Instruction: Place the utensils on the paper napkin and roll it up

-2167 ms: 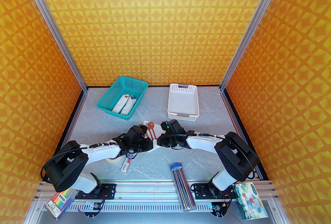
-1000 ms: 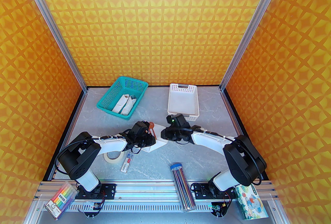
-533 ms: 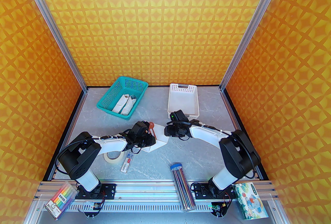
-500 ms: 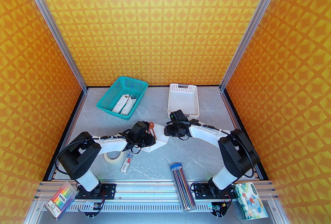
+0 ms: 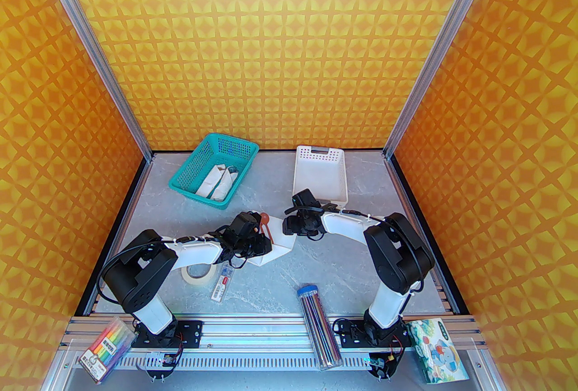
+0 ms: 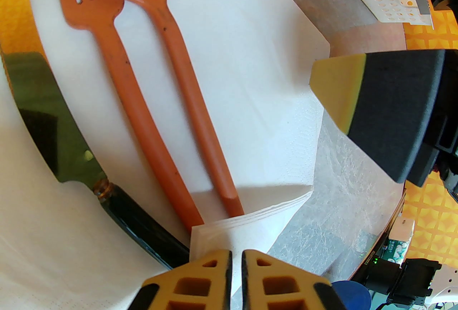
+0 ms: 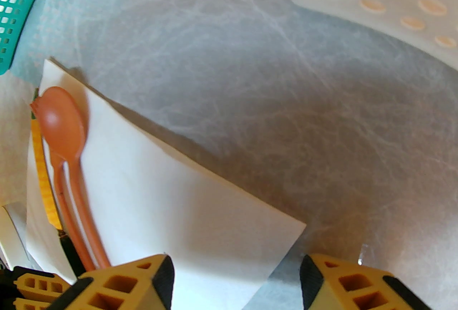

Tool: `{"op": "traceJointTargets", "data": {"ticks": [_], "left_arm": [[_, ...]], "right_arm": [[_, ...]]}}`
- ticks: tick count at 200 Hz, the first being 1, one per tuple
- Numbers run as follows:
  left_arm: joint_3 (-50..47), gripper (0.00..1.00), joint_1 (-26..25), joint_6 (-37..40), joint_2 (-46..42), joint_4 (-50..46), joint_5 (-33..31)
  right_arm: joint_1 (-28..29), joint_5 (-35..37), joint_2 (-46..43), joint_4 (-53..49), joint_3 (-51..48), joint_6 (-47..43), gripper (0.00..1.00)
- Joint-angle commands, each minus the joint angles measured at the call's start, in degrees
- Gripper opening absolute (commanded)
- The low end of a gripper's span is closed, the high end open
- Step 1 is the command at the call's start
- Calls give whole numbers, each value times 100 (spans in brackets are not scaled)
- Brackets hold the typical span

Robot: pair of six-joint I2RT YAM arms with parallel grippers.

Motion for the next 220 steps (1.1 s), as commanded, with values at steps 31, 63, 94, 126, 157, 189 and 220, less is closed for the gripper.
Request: {"op": "traceJointTargets", "data": {"ticks": [31,63,94,126,157,189,220], "left_arm": [[84,14,19,-1,86,32,-95],[78,14,19,-10,87,39,-93],[84,14,21,-10,93,39,-93],[81,14,19,-10,95,45,-93],[70,14,20,-19,96,56,-95],[72,14,24,-27,96,49,-93],[80,14,19,-27,105,41,-93]], "right_arm": [[82,-367,233,224,32,64,64],[210,-888,231,485,-41,326,63],[269,-1296,156,726,-171,593,62],[269,-1364,-107,763,-329,696,62],[269,-1587,-398,979,-582,881,59],[269,-1872,-592,1369,-900,1172,54],[243,-1870,-726,1535,-1025,1230,53]]}}
